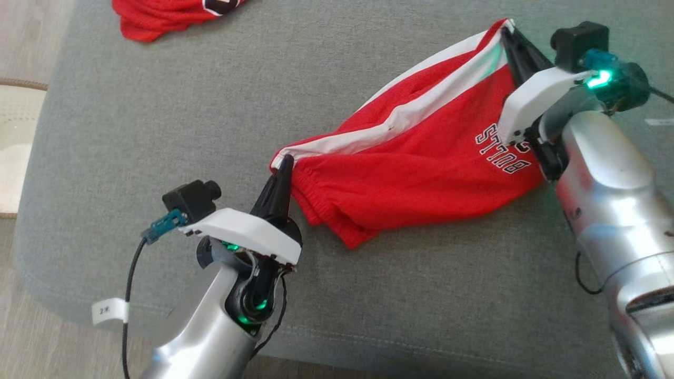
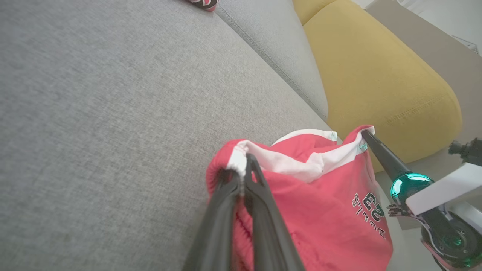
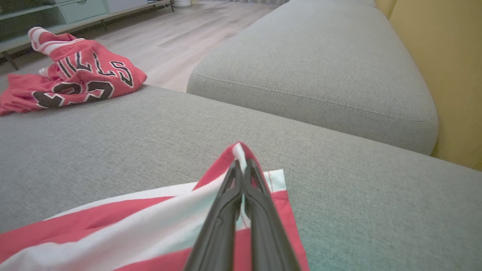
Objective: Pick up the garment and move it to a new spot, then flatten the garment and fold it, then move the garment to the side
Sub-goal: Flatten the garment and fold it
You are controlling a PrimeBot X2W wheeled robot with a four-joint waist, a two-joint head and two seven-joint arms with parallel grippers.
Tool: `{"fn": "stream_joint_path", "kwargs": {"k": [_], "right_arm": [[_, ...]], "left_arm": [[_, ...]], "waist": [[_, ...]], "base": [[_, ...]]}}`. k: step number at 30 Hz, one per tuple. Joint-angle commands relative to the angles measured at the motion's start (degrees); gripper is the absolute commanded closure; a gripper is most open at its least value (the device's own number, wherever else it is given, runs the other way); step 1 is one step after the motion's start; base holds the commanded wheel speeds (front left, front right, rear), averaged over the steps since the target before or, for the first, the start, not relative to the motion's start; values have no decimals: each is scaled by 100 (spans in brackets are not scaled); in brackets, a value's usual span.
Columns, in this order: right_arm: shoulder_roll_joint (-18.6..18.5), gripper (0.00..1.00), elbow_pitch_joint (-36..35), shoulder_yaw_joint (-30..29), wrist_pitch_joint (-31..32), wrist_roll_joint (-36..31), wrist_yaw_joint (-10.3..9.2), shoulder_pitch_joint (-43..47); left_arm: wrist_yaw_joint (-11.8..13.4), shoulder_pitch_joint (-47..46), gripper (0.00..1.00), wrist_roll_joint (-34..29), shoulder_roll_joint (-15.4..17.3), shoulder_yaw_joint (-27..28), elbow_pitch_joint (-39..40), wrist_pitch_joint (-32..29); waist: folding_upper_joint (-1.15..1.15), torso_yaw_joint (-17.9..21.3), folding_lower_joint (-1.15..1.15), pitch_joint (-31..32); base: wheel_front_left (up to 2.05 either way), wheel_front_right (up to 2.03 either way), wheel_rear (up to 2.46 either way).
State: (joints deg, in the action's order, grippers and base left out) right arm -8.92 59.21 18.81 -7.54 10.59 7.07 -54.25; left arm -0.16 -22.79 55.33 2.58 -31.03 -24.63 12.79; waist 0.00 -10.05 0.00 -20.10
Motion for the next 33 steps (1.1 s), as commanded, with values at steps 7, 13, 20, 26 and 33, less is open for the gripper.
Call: {"fn": "stream_joint_path", "kwargs": {"k": [7,13,20,26,33], "right_arm": [[-52,100,671,-63,-335,-66,42,-548],[-31,100,1089,-72,-460,-147,42,-716],[-76,0,1297,8,-504,-314,42,-860],[-136,0,1360,140,-563,-360,42,-877],[-204,0,1375,274,-633,-236,42,-875]], "left_arm": [[25,-309,100,154,31,-49,-17,180],[35,-358,100,239,31,-192,-98,209],[95,-499,27,100,30,-363,-93,218],[119,-346,0,-546,69,-46,245,219],[147,179,0,-1195,256,393,825,220]], "waist": [[0,-101,0,-56],[0,-169,0,-68],[0,-241,0,-88],[0,-263,0,-12],[0,-207,0,72]], "base": [[0,0,0],[0,0,0],[0,0,0],[0,0,0],[0,0,0]]}}
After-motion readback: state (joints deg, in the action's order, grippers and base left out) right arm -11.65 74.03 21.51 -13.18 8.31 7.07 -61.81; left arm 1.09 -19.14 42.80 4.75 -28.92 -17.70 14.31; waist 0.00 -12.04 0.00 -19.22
